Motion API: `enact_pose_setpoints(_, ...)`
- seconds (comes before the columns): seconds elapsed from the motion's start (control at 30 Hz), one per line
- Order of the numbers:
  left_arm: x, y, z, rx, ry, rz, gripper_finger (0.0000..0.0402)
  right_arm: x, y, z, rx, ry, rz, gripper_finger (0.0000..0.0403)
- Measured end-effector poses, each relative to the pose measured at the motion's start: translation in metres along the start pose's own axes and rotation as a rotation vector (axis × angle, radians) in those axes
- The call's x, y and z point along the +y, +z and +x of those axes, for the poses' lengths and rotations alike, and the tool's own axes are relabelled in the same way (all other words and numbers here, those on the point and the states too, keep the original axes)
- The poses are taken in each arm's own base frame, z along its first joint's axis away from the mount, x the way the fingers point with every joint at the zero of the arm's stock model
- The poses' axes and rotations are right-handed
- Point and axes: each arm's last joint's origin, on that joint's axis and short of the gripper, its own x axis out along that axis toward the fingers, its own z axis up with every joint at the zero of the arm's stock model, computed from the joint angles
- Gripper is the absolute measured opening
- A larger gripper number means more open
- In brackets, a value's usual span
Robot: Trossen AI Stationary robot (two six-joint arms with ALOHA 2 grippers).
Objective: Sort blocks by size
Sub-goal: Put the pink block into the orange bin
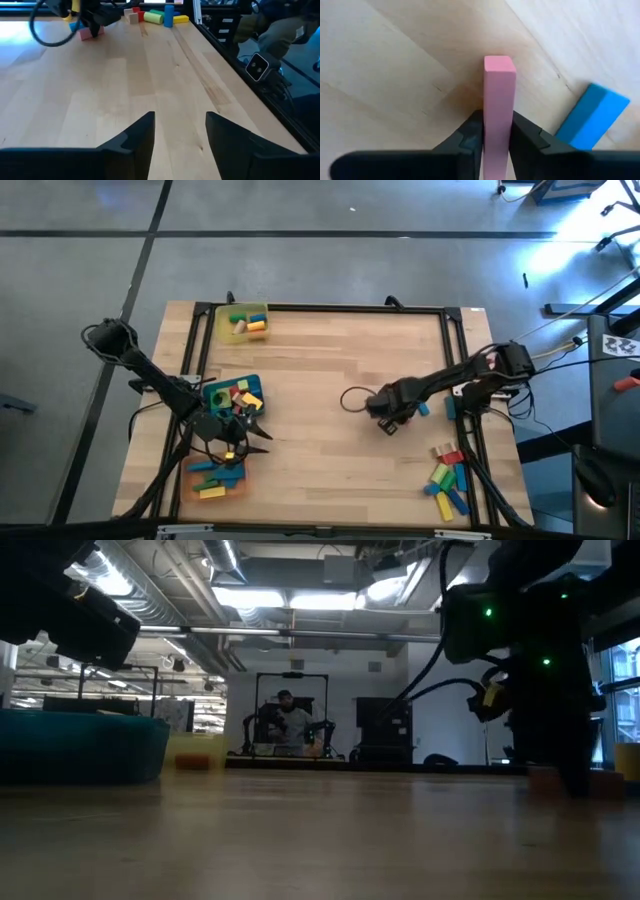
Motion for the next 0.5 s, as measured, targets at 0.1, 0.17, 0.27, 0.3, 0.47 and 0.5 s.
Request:
enact_pose_setpoints(0.1, 0.000, 0.000, 0.000, 0.000, 0.001, 0.000, 0.0160, 0.024, 0.002, -0.015, -0.141, 0.084, -0.036, 0.0072)
enact_pose_setpoints(0.17, 0.000, 0.000, 0.000, -0.001, 0.001, 0.000, 0.0155, 0.034, -0.002, -0.023, -0.203, 0.114, -0.074, 0.0062)
enact_pose_setpoints(0.27, -0.001, 0.002, 0.000, -0.003, 0.001, 0.001, 0.0147, 0.056, -0.001, -0.033, -0.338, 0.243, -0.145, 0.0061)
enact_pose_setpoints(0.3, -0.001, 0.003, 0.001, -0.008, 0.000, 0.001, 0.0145, 0.063, -0.001, -0.037, -0.390, 0.296, -0.165, 0.0061)
enact_pose_setpoints(0.47, -0.007, 0.013, 0.001, -0.037, -0.017, 0.008, 0.0138, 0.092, -0.001, -0.056, -0.643, 0.530, -0.231, 0.0077)
enact_pose_setpoints(0.5, -0.008, 0.015, 0.001, -0.041, -0.021, 0.008, 0.0137, 0.097, -0.001, -0.061, -0.691, 0.574, -0.236, 0.0078)
